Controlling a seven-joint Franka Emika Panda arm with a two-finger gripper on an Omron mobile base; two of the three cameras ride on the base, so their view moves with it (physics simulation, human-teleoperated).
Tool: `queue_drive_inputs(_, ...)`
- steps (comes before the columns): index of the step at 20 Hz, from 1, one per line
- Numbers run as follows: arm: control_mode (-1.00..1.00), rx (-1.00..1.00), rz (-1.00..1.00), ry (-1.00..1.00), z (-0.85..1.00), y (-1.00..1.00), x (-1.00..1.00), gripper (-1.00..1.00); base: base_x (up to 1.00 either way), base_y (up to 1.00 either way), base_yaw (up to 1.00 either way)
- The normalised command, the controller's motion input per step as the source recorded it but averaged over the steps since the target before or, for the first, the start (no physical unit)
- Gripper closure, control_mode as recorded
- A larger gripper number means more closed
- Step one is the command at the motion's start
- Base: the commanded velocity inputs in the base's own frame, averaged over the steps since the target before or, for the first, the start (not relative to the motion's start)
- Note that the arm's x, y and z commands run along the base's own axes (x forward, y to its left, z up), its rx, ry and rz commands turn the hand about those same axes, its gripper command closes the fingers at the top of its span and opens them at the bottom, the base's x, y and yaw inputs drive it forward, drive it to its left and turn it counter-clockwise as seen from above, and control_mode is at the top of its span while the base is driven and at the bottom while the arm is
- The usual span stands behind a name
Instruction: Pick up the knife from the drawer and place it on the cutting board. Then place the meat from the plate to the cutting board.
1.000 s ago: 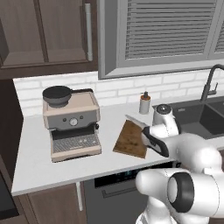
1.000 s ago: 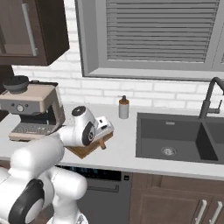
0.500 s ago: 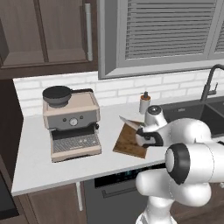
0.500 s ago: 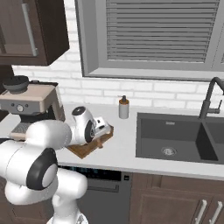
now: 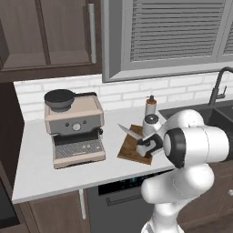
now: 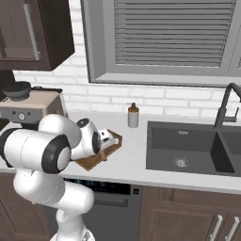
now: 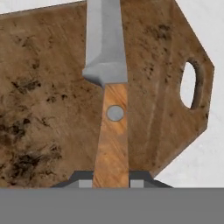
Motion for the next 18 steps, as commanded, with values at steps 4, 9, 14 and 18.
queue_drive_inputs(4,-1.0,0.0,0.0,0.0,-0.18,0.08,0.11,-1.0,0.0,0.0,0.0)
queue_drive_inputs(9,-1.0,0.0,0.0,-0.03,0.0,0.01,0.0,-1.0,0.0,0.0,0.0)
queue_drive_inputs(14,-1.0,0.01,0.0,-0.07,0.24,0.02,-0.1,-1.0,0.0,0.0,0.0)
queue_drive_inputs(18,-1.0,0.06,0.0,-0.16,0.76,0.0,-0.67,-1.0,0.0,0.0,0.0)
